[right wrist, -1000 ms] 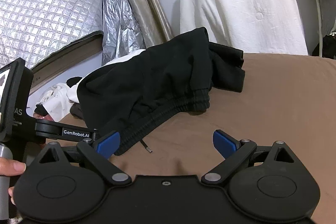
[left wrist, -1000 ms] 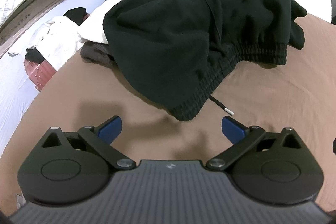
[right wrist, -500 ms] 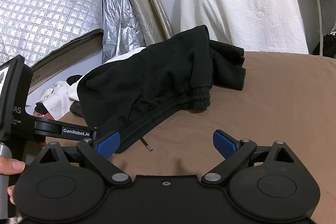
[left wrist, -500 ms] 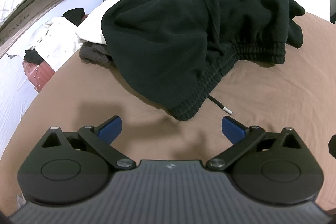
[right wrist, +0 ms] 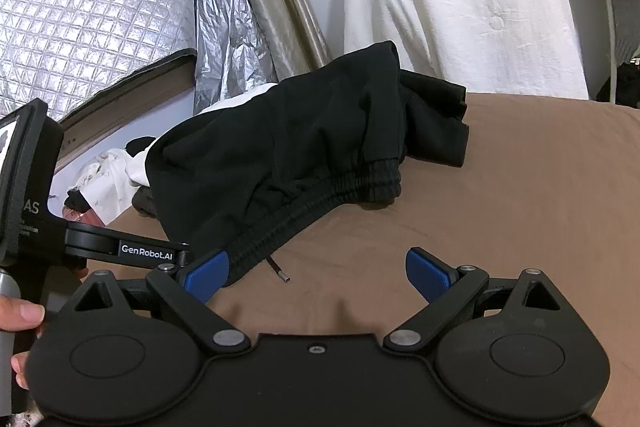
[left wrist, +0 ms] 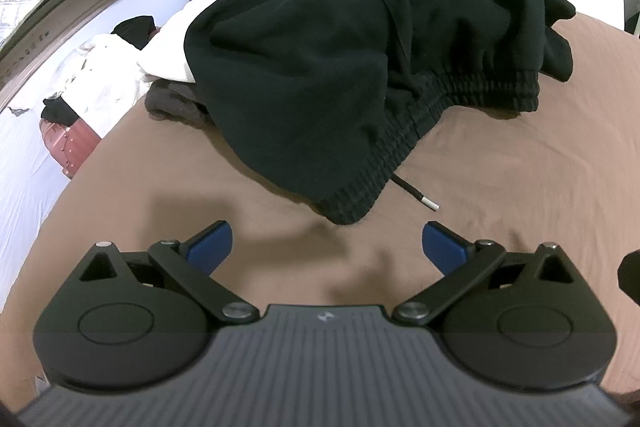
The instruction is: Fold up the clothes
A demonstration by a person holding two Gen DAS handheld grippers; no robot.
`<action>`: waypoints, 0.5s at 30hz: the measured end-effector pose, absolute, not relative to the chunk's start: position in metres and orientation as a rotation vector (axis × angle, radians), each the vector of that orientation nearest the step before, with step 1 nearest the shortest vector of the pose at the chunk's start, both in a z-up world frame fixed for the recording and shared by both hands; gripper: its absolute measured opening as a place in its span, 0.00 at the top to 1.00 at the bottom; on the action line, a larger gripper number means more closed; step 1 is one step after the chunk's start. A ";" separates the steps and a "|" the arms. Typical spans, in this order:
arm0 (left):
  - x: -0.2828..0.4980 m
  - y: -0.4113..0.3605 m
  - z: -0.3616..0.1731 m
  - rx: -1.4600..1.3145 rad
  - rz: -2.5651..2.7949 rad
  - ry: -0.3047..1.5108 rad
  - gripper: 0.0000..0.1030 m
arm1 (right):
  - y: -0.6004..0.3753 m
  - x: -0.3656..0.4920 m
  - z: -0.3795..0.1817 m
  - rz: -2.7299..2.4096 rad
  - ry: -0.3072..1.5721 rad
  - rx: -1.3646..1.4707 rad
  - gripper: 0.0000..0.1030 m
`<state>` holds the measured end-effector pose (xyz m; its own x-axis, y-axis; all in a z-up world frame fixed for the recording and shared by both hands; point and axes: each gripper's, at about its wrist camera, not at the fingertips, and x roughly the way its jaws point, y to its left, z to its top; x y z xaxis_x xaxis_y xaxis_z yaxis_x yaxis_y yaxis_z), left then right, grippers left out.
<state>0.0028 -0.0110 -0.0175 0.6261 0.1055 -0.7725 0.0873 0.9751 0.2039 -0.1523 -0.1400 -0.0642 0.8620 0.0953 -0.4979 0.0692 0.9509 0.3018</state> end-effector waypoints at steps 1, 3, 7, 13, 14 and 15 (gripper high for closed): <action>0.003 -0.011 -0.018 0.231 0.010 0.897 0.00 | -0.140 -0.152 -0.065 0.015 0.535 0.319 0.05; 0.003 -0.011 -0.018 0.231 0.012 0.901 0.00 | -0.140 -0.152 -0.065 0.016 0.536 0.320 0.05; 0.004 -0.012 -0.018 0.226 0.010 0.906 0.00 | -0.144 -0.152 -0.066 0.035 0.546 0.356 0.05; 0.005 -0.010 -0.019 0.208 -0.007 0.914 0.00 | -0.175 -0.146 -0.079 0.255 0.583 0.698 0.05; 0.005 -0.009 -0.019 0.203 -0.010 0.915 0.00 | -0.177 -0.145 -0.082 0.254 0.585 0.721 0.05; 0.005 -0.008 -0.019 0.199 -0.012 0.914 0.00 | -0.179 -0.144 -0.085 0.241 0.587 0.730 0.05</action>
<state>0.0049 -0.0078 -0.0187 0.6119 0.0746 -0.7874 0.0945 0.9815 0.1664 -0.1444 -0.1786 -0.0845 0.8137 0.4034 -0.4185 -0.0074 0.7271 0.6865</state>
